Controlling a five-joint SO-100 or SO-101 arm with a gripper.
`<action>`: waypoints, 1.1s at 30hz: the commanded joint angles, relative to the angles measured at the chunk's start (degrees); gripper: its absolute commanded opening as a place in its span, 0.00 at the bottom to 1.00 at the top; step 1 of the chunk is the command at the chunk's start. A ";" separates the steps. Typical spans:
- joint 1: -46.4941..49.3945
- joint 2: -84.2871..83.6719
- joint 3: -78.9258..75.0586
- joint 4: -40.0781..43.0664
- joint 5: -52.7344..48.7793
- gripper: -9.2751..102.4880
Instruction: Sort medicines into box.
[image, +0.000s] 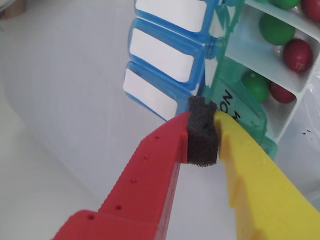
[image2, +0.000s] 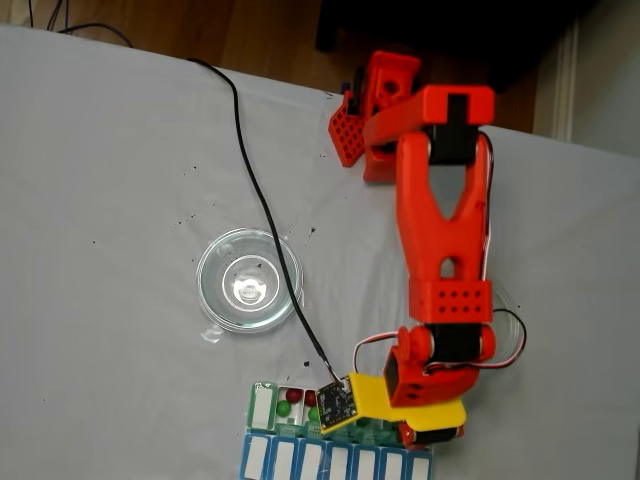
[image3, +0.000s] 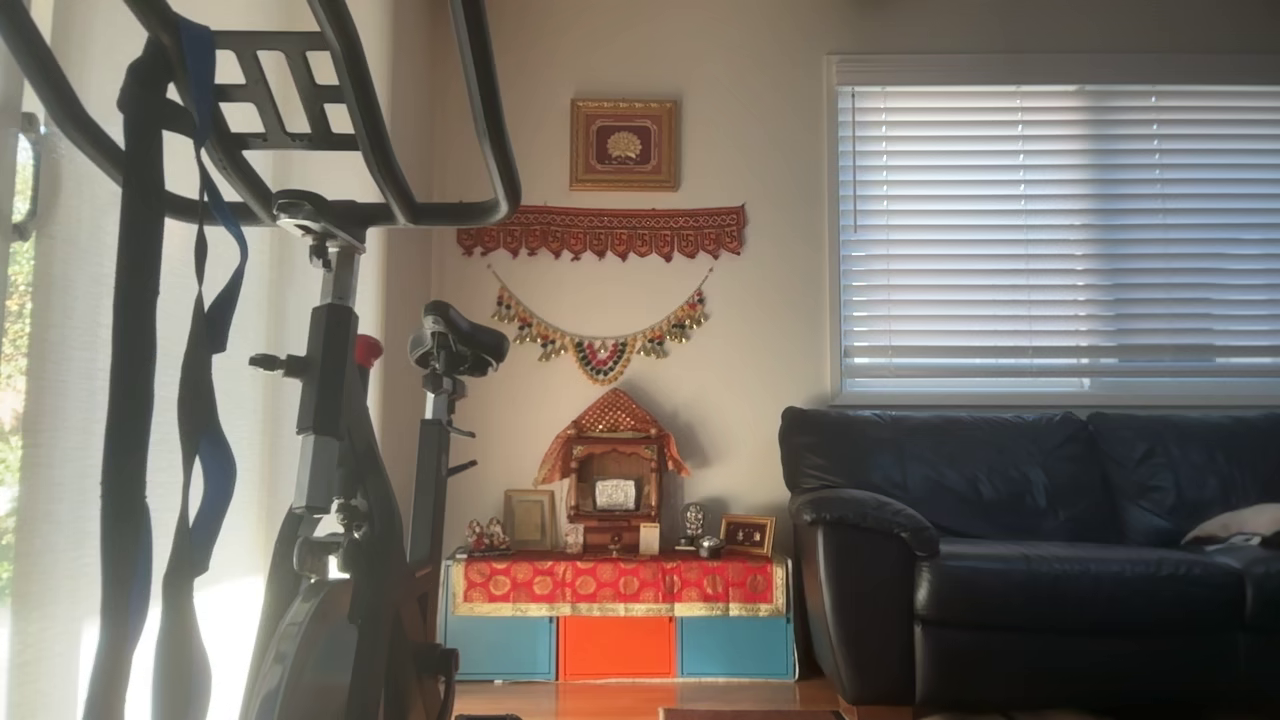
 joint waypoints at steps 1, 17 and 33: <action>-1.05 -0.97 -8.96 4.83 0.18 0.09; 0.53 -9.23 -25.31 23.55 1.76 0.09; 0.70 -11.95 -28.48 26.72 1.49 0.09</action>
